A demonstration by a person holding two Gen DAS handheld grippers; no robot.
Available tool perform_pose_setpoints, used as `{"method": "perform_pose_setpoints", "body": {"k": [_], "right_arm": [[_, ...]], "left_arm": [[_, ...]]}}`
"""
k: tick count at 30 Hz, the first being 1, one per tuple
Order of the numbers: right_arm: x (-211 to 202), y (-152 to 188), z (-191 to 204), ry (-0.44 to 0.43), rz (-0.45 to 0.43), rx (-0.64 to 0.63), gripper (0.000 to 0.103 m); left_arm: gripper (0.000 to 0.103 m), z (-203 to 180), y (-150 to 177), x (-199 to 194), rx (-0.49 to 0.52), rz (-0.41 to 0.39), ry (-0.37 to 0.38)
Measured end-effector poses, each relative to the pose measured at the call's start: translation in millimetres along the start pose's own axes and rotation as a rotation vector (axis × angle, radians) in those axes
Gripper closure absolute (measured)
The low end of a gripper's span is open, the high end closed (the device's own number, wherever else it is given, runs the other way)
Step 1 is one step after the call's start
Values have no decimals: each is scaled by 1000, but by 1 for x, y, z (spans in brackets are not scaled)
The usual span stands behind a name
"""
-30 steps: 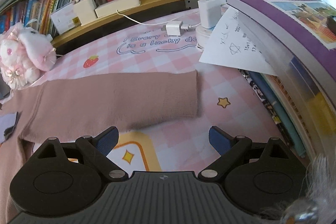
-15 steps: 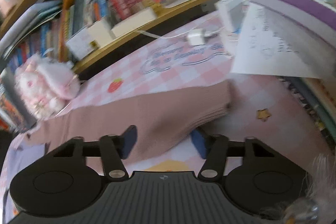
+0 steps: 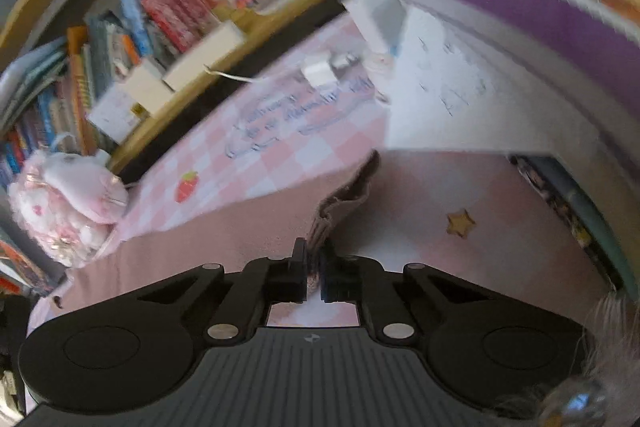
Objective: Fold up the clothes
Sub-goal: 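Carry the mauve sleeve across the sweater body and open the right gripper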
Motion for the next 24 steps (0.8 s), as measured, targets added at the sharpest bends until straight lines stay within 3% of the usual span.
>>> {"method": "perform_pose_setpoints", "body": {"k": [8, 13, 24], "right_arm": [[-24, -11, 50, -114, -57, -82, 98], [-34, -13, 93, -175, -66, -135, 98], [-35, 23, 218, -256, -87, -260, 98]], "left_arm": [[11, 14, 1, -1, -20, -27, 19], [11, 25, -4, -11, -12, -131, 118], [11, 73, -32, -13, 72, -243, 213]]}}
Point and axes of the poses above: each gripper's, at about its wrist camera, not at the fingertips, and x roughly the way its jaws point, z to its left, y to its underside, the point moved 4 cm from there along x, roughly the way its jaws point, and after that the axes turned 15 degrees about z, right-handed, at the moved point
